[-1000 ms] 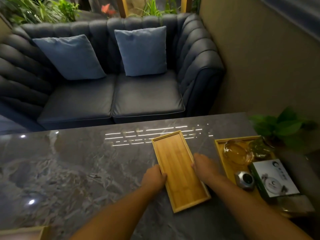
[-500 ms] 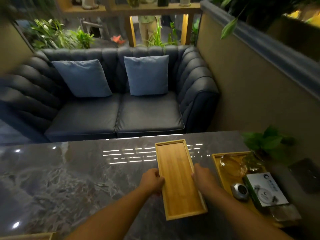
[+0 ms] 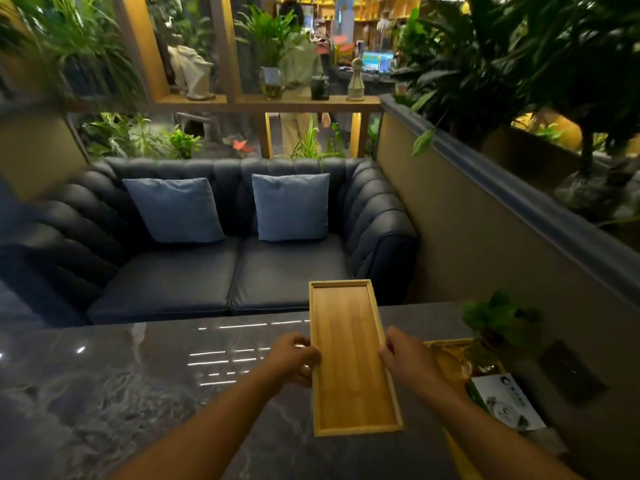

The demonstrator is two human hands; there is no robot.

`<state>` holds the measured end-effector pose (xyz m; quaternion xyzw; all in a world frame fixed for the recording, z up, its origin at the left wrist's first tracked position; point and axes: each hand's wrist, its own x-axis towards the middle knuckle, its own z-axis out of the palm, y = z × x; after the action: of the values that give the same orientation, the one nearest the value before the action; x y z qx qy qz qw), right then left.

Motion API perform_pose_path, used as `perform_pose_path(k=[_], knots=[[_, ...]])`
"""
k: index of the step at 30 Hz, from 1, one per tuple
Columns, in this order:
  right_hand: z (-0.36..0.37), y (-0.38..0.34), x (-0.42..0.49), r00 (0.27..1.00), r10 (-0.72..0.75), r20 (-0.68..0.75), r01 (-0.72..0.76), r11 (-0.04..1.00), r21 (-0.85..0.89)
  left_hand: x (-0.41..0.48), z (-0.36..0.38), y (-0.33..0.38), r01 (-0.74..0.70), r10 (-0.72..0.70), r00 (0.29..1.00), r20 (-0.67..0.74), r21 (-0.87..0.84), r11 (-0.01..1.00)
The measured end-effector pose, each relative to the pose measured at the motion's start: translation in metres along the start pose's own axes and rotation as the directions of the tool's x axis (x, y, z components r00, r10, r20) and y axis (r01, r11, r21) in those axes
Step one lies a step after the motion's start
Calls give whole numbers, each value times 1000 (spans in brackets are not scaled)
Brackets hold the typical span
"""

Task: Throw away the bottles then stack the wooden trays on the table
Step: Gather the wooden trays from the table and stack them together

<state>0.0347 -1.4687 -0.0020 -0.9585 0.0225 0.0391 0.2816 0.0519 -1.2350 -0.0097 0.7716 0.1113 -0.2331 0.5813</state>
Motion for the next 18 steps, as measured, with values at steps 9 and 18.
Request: perform_pose_path(k=[9,18], knots=[[-20,-42,-23,985,-101,-141,108,993,42,-41,-34,10,-79,90,995,35,-249,965],[28,-100,-54,990,-97,-99,117,967,225,-77,-97,-37,-86,85,996,-19,-350,933]])
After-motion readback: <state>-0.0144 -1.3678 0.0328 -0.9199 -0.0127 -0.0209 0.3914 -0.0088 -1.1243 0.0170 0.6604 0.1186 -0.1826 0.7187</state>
